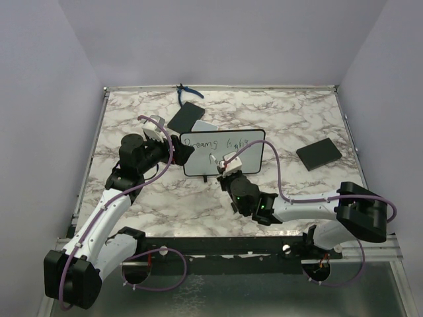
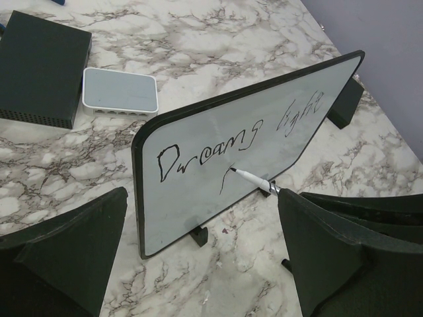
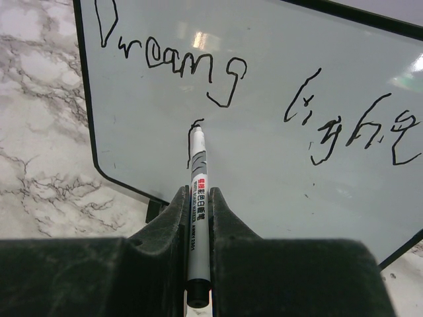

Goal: Write a sentence on the whiteboard

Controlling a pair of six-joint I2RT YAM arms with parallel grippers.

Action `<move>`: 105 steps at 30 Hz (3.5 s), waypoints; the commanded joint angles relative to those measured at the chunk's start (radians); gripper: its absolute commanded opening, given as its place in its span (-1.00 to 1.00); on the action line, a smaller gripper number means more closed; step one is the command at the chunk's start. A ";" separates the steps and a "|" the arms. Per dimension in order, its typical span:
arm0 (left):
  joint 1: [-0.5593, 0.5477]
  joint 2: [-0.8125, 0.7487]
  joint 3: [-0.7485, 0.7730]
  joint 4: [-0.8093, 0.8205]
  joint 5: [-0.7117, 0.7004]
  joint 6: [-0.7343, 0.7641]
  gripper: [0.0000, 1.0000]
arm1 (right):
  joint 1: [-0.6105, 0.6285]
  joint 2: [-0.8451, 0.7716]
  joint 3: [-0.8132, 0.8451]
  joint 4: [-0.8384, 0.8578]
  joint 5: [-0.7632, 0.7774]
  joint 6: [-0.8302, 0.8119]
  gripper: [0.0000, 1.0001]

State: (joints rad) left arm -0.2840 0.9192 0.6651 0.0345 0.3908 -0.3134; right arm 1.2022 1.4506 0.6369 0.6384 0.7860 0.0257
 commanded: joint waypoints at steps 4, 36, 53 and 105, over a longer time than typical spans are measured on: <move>-0.006 -0.015 0.007 -0.002 -0.009 0.011 0.93 | -0.009 -0.030 -0.009 0.016 0.069 0.015 -0.99; -0.006 -0.014 0.006 -0.002 -0.010 0.011 0.93 | -0.008 0.030 0.005 -0.017 -0.002 0.065 -0.99; -0.004 -0.013 0.005 -0.002 -0.015 0.017 0.93 | -0.006 -0.037 -0.034 0.017 -0.099 0.022 -0.99; 0.009 0.013 0.001 -0.002 -0.033 0.018 0.94 | -0.058 -0.128 -0.135 0.015 -0.112 0.055 -0.99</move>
State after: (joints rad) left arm -0.2810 0.9298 0.6651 0.0345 0.3691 -0.3088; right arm 1.1458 1.3010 0.4858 0.6353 0.6456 0.0746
